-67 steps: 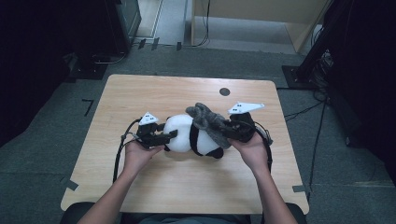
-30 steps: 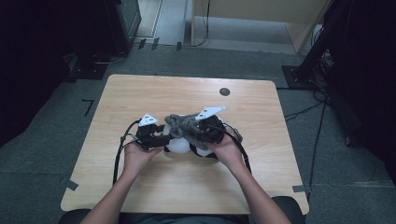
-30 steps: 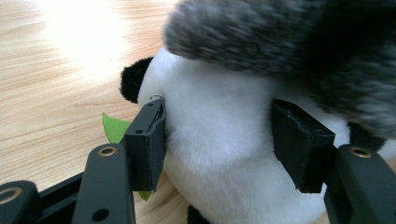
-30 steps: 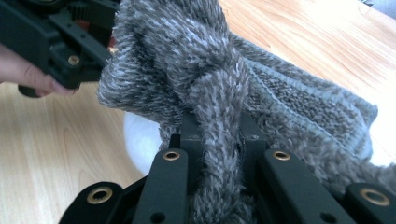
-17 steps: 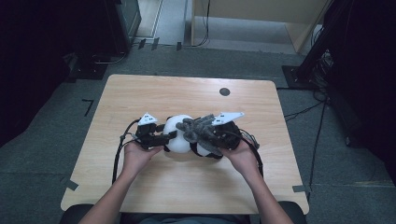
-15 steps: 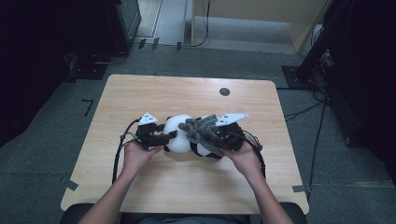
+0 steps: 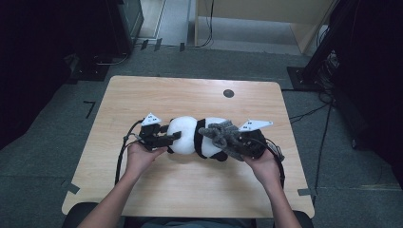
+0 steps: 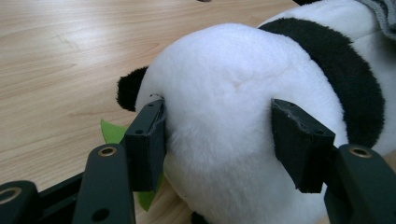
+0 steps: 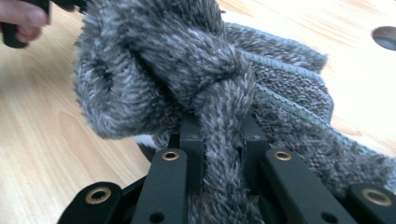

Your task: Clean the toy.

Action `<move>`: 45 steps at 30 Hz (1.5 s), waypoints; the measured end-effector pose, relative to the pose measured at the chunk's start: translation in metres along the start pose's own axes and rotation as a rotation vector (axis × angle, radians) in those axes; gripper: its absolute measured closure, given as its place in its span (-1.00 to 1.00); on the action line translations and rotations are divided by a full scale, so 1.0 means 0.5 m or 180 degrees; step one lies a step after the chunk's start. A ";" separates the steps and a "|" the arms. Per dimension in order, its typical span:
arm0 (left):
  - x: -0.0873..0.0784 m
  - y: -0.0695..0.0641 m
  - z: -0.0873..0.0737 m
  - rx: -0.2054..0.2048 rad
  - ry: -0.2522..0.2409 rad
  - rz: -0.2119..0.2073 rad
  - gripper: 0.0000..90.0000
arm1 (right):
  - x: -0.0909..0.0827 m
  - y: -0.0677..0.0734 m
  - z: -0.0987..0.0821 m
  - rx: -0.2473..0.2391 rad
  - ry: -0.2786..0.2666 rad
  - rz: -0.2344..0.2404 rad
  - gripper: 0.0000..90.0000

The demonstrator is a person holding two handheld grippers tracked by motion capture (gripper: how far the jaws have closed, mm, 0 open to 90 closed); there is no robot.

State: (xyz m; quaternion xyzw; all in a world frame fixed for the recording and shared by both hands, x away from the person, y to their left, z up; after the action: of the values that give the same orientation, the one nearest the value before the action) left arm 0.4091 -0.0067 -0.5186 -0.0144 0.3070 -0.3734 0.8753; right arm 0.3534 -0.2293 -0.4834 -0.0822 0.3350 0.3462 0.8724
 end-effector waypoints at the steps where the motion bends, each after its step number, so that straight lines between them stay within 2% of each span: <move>1: 0.000 0.000 0.000 -0.0010 -0.0005 0.0003 -0.12 | 0.000 -0.005 -0.002 -0.0059 0.0010 -0.0060 0.72; 3: 0.000 -0.001 0.000 -0.0025 -0.0019 0.0015 -0.12 | 0.001 -0.009 -0.003 -0.0092 0.0018 -0.0073 0.72; 6: 0.000 0.000 0.000 -0.0027 -0.0030 0.0026 -0.12 | -0.005 -0.008 0.003 0.0030 -0.0041 0.0035 0.75; 8: 0.000 0.000 -0.001 -0.0012 -0.0028 0.0035 -0.12 | -0.017 -0.012 0.015 0.0086 -0.0152 0.0050 0.77; 12: -0.001 0.000 -0.002 0.0005 -0.0012 0.0033 -0.11 | -0.053 -0.050 0.042 0.0303 -0.0425 -0.0159 0.77; 15: -0.002 -0.002 -0.003 0.0009 -0.0006 0.0038 -0.11 | -0.064 -0.080 0.048 0.0453 -0.0514 -0.0293 0.77; 17: -0.002 -0.003 -0.003 0.0012 -0.0008 0.0046 -0.11 | -0.060 -0.086 0.050 0.0499 -0.0528 -0.0319 0.77; 24: -0.001 -0.007 -0.005 0.0028 -0.0017 0.0053 -0.11 | 0.006 -0.072 0.046 0.0485 -0.0377 -0.0277 0.77; 28: 0.000 -0.008 -0.004 0.0013 -0.0024 0.0050 -0.10 | 0.033 -0.078 0.034 0.0518 -0.0351 -0.0342 0.77; 34: 0.000 -0.010 -0.004 0.0039 -0.0040 0.0047 -0.10 | 0.039 -0.084 0.016 0.0632 -0.0320 -0.0278 0.77; 36: 0.000 -0.010 -0.004 0.0036 -0.0042 0.0047 -0.10 | 0.041 -0.086 0.006 0.0616 -0.0286 -0.0322 0.78; 40: 0.000 -0.009 -0.004 0.0036 -0.0042 0.0046 -0.10 | 0.046 -0.089 -0.018 0.0690 -0.0159 -0.0323 0.78; 45: 0.001 -0.008 -0.004 0.0033 -0.0041 0.0054 -0.10 | 0.058 -0.084 -0.035 0.0815 -0.0070 -0.0242 0.78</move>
State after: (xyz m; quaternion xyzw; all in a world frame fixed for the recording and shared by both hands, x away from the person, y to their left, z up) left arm 0.4057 -0.0093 -0.5194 -0.0098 0.2995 -0.3674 0.8805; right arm 0.3873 -0.2513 -0.5192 0.0211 0.3635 0.2682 0.8919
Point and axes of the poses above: each handheld gripper's, and its own axes: x roughly forward along the jaws, z roughly out of its top, y roughly to its left, the point moved 10 cm from there along x, roughly forward along the jaws, and after that the axes turned 2 degrees about -y, right-handed, at the moved point
